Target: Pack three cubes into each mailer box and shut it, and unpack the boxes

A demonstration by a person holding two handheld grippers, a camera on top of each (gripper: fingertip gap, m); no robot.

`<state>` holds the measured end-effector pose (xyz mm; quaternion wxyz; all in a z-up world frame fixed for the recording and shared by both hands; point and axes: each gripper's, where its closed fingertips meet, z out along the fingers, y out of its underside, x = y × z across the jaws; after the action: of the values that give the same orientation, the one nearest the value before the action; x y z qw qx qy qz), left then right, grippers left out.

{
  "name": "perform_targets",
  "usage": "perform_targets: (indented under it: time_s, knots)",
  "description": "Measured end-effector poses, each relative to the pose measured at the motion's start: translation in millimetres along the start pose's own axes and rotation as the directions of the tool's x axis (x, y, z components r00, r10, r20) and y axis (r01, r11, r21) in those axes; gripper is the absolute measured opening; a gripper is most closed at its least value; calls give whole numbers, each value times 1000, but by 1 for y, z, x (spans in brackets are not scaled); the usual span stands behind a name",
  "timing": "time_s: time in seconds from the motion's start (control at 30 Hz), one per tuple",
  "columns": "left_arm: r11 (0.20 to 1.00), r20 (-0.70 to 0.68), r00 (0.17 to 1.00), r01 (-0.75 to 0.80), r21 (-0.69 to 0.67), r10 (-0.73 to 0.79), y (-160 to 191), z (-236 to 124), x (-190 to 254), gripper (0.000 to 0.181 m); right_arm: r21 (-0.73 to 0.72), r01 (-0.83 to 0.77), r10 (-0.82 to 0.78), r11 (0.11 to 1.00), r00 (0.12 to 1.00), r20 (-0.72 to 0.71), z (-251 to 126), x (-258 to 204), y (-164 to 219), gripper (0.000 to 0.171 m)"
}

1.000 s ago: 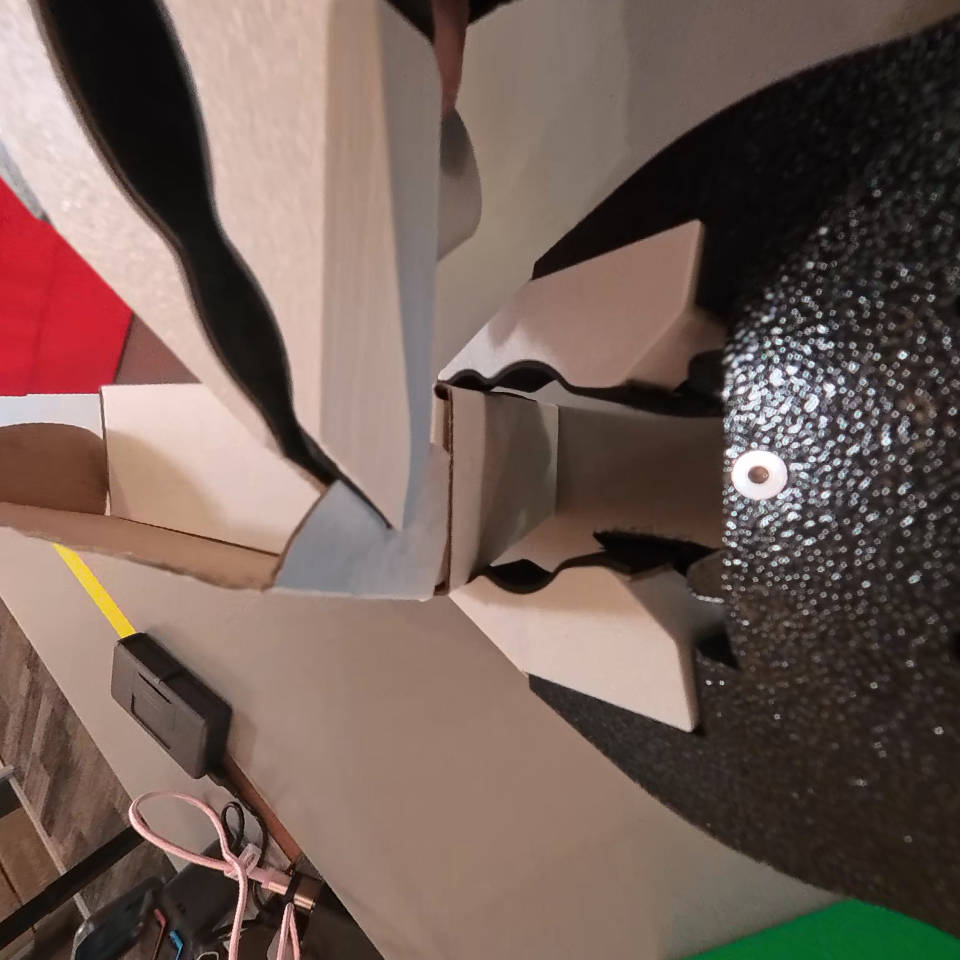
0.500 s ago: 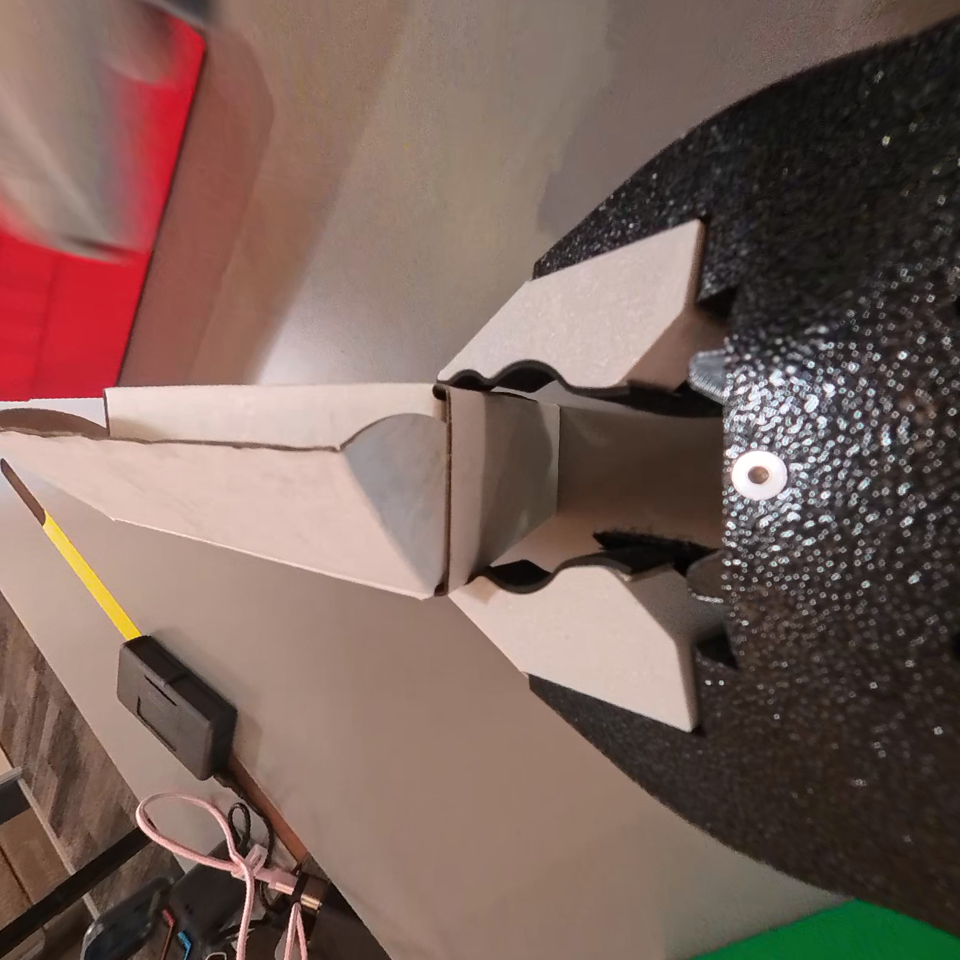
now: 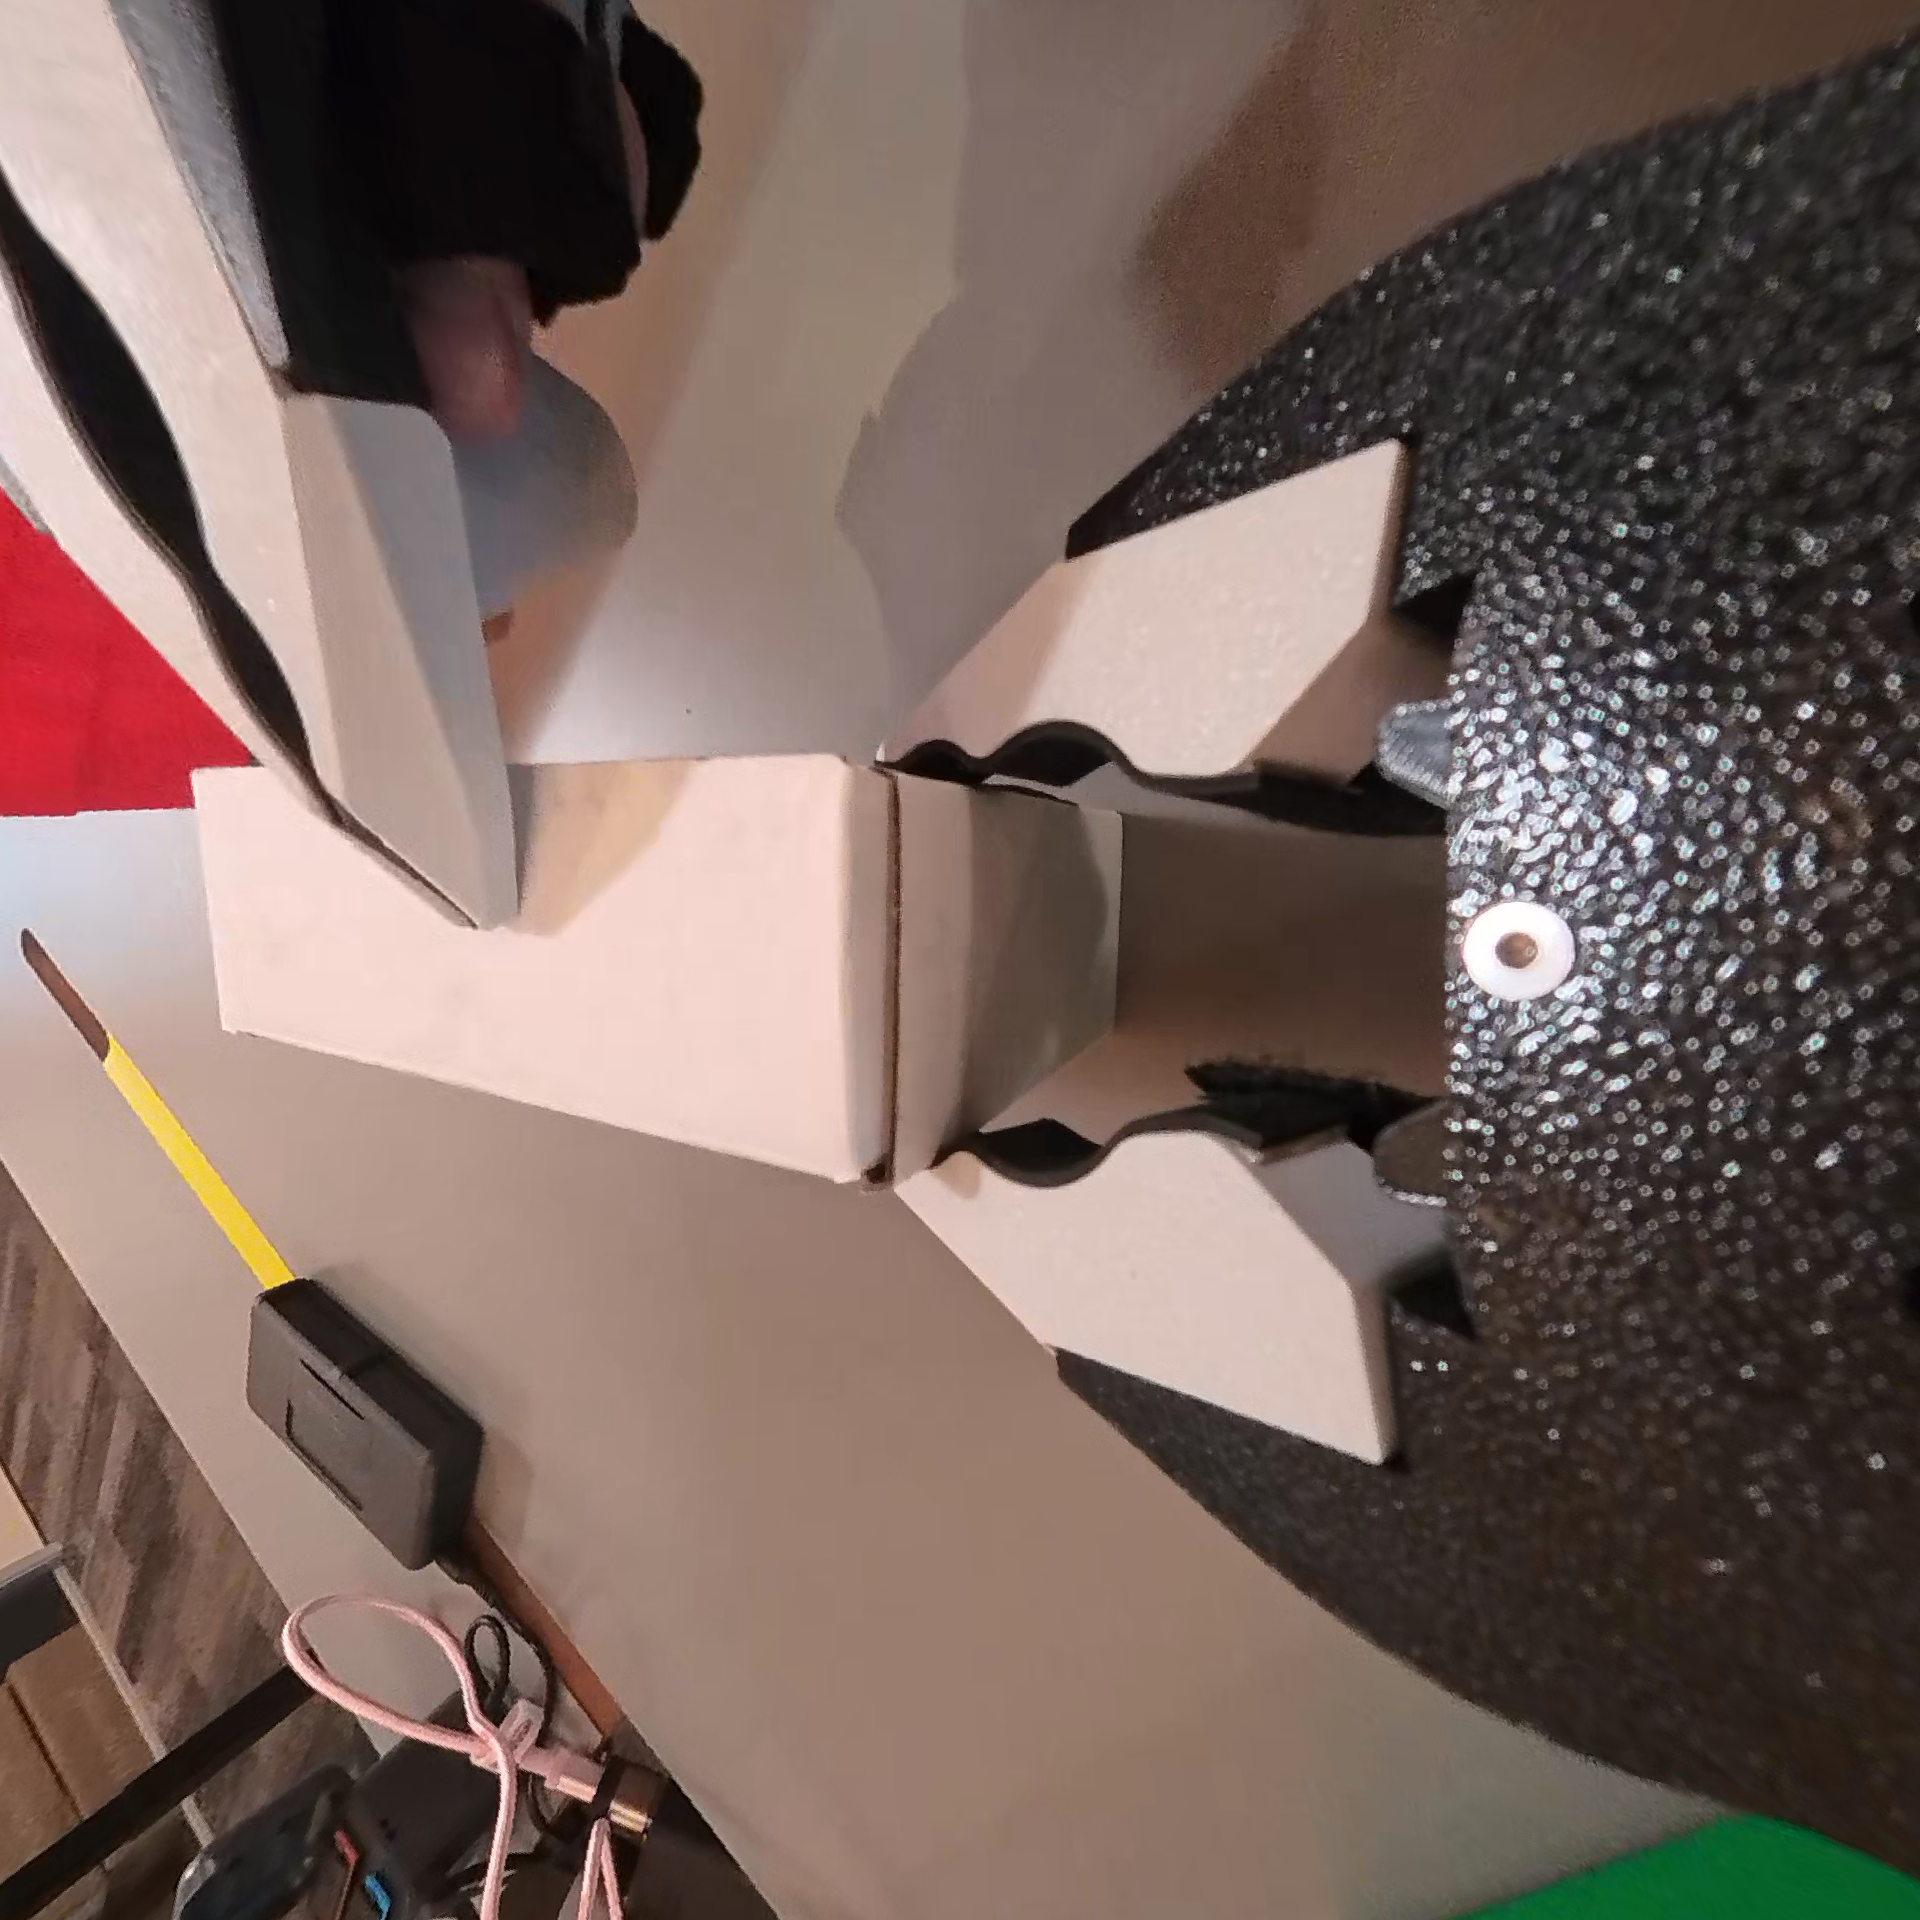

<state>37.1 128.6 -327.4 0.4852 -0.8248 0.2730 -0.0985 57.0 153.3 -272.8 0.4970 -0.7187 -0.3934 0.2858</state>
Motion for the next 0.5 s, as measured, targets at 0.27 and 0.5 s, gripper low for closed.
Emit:
perform_targets:
  time_s: [0.27, 0.5]
  knots:
    - [984, -35, 986, -159, 77, 162, -6, -1, 10, 65, 135, 389, -398, 911, 916, 45, -41, -26, -23, 42]
    - [835, 23, 849, -523, 170, 527, -12, -5, 32, 65, -154, 848, -827, 507, 529, 189, -47, -29, 30, 105]
